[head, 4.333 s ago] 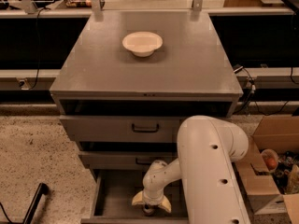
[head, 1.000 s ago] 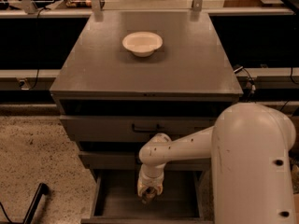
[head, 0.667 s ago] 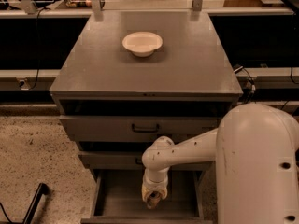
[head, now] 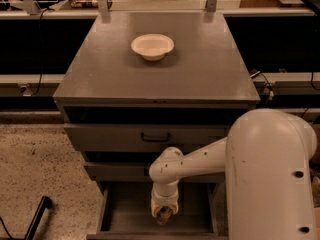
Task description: Pick orange can from bottom drawer and place on counter
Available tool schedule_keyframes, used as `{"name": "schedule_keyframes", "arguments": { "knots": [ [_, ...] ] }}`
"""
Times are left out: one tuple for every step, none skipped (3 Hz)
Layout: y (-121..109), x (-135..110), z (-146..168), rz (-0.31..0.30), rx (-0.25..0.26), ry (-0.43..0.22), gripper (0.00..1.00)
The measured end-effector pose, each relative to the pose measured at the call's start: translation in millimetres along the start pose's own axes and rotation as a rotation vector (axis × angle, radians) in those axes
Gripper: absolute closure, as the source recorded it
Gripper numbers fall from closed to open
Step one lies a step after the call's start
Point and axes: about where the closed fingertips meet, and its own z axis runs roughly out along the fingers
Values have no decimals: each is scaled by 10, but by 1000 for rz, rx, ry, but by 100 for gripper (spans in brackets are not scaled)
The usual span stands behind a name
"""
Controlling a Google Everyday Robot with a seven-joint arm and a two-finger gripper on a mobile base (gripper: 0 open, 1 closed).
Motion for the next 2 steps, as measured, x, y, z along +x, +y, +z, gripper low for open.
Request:
{"name": "schedule_keyframes", "arguments": {
  "knots": [
    [68,-116,-145,2,10,23,100],
    [261,-303,-548,18,68,86,100]
  ]
}}
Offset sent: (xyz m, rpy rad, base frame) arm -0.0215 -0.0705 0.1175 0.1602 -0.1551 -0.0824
